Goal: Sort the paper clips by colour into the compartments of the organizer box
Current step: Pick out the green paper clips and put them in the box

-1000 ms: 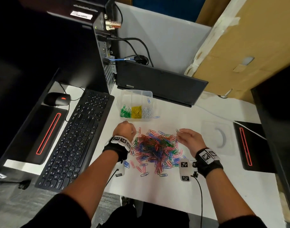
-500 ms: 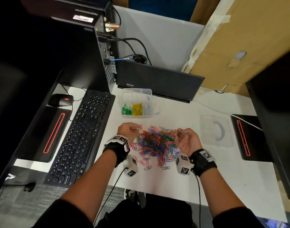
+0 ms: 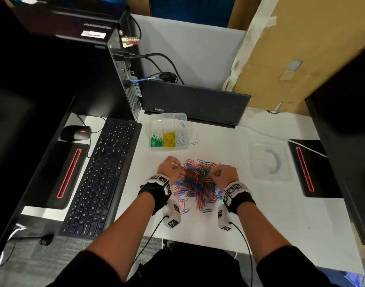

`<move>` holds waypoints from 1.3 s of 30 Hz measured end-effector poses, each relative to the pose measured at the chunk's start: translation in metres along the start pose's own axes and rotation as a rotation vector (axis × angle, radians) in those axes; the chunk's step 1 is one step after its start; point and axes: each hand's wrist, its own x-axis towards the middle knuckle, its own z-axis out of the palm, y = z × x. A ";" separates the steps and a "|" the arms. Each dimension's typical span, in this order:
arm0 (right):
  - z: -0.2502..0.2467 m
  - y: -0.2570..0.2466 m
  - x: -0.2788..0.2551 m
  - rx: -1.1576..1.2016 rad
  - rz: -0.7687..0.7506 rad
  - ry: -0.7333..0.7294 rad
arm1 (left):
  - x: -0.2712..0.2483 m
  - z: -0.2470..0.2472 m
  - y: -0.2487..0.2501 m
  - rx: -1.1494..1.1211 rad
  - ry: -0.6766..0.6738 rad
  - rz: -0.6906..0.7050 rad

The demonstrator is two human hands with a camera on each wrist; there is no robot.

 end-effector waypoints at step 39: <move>-0.034 0.016 0.031 0.775 0.032 -0.388 | 0.050 0.021 0.007 0.727 0.211 0.145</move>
